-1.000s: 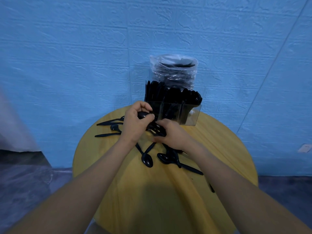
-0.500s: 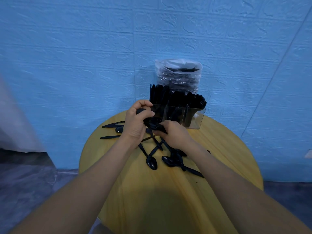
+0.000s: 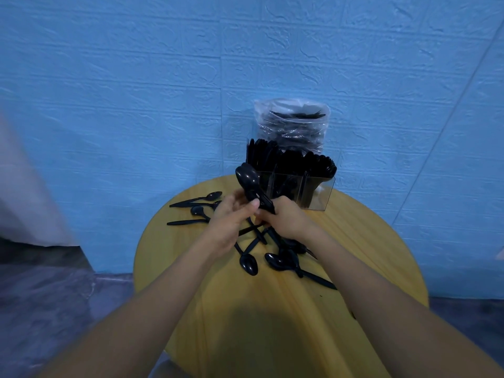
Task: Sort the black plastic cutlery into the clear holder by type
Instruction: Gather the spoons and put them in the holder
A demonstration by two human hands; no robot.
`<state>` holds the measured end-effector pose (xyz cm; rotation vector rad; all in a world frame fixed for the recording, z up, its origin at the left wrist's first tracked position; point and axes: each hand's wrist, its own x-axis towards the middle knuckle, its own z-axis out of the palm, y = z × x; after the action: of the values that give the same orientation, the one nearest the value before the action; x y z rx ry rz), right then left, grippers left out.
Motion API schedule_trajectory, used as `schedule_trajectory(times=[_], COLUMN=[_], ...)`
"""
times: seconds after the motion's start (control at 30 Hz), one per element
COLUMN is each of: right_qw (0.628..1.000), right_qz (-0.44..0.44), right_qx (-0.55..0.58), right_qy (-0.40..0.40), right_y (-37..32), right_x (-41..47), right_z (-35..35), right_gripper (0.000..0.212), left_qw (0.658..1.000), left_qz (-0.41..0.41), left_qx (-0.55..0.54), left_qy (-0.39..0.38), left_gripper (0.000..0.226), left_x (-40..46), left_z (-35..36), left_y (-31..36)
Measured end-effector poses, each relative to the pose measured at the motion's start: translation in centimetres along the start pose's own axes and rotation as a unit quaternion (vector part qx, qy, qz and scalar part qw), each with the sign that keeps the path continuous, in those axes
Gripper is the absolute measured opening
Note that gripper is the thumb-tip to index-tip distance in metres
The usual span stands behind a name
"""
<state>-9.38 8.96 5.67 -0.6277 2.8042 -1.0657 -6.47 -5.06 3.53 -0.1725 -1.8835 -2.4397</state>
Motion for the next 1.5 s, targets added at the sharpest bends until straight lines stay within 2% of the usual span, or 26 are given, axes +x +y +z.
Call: schedule_trajectory(times=[0.07, 0.13, 0.2, 0.27, 0.4, 0.5, 0.6, 0.7, 0.77, 0.83, 0.9, 1.03, 1.1, 1.2, 1.33, 1.5], right_qw=[1.0, 1.0, 0.998, 0.992, 0.986, 0.993, 0.997, 0.995, 0.994, 0.999, 0.998, 0.991, 0.987, 0.981, 0.981, 0.986], right_qz=[-0.006, 0.004, 0.015, 0.016, -0.014, -0.009, 0.013, 0.054, 0.047, 0.01, -0.028, -0.07, -0.083, -0.099, -0.114, -0.102], right_qx=[-0.005, -0.013, -0.058, -0.126, -0.167, -0.115, -0.038, 0.064, 0.09, 0.036, -0.006, 0.054, 0.055, 0.035, 0.027, 0.076], right_qy=[-0.004, -0.001, -0.003, -0.002, 0.019, -0.023, -0.062, -0.053, -0.033, 0.004, 0.052, 0.102, 0.127, 0.164, 0.153, 0.103], right_y=[-0.1, 0.0, 0.1, 0.0, -1.2, -1.4, -0.7, 0.4, 0.8, 0.8, 0.6, 0.8, 1.0, 1.2, 1.4, 1.2], right_x=[0.0, 0.2, 0.4, 0.4, -0.2, -0.4, -1.2, -2.0, -2.1, -2.3, -2.3, -2.3, -2.4, -2.4, -2.6, -2.7], right_z=[0.1, 0.3, 0.6, 0.7, 0.3, -0.4, -1.6, -2.9, -3.7, -4.4, -5.1, -6.3, -6.9, -8.0, -7.9, -6.2], right_gripper=[0.027, 0.024, 0.02, 0.023, 0.026, 0.03, 0.021, 0.019, 0.029, 0.034, 0.031, 0.024, 0.029, 0.025, 0.015, 0.029], left_qw=[0.999, 0.999, 1.0, 1.0, 0.995, 0.986, 0.968, 0.969, 0.978, 0.986, 0.992, 0.997, 0.997, 0.997, 0.993, 0.978], left_qz=[-0.003, -0.005, -0.003, 0.004, -0.009, -0.022, -0.018, -0.026, -0.042, -0.051, -0.049, -0.057, -0.059, -0.06, -0.104, -0.156], left_qx=[0.047, 0.035, 0.013, -0.003, -0.075, -0.13, -0.203, -0.189, -0.149, -0.1, -0.052, 0.013, 0.036, 0.054, -0.01, -0.046], left_qy=[-0.011, -0.002, 0.002, 0.011, 0.069, 0.104, 0.148, 0.157, 0.143, 0.12, 0.1, 0.052, 0.023, -0.003, -0.046, -0.126], left_gripper=[0.038, 0.034, 0.03, 0.013, 0.016, 0.012, 0.015, 0.013, 0.01, 0.01, 0.01, 0.008, 0.01, 0.012, 0.015, 0.015], left_x=[-0.1, -0.1, 0.0, 0.1, 0.6, 1.3, 1.7, 1.6, 1.4, 1.2, 1.1, 0.9, 0.8, 0.4, -0.2, -1.1], left_z=[0.3, 0.8, 1.4, 2.1, 2.8, 2.3, 0.9, -0.4, -0.8, -0.8, -0.4, 0.1, 0.3, 0.5, 0.7, 1.8], left_y=[-0.5, -0.6, -0.3, 0.3, 1.1, 1.4, 2.0, 2.2, 2.0, 1.6, 1.4, 1.3, 1.5, 1.8, 2.1, 1.8])
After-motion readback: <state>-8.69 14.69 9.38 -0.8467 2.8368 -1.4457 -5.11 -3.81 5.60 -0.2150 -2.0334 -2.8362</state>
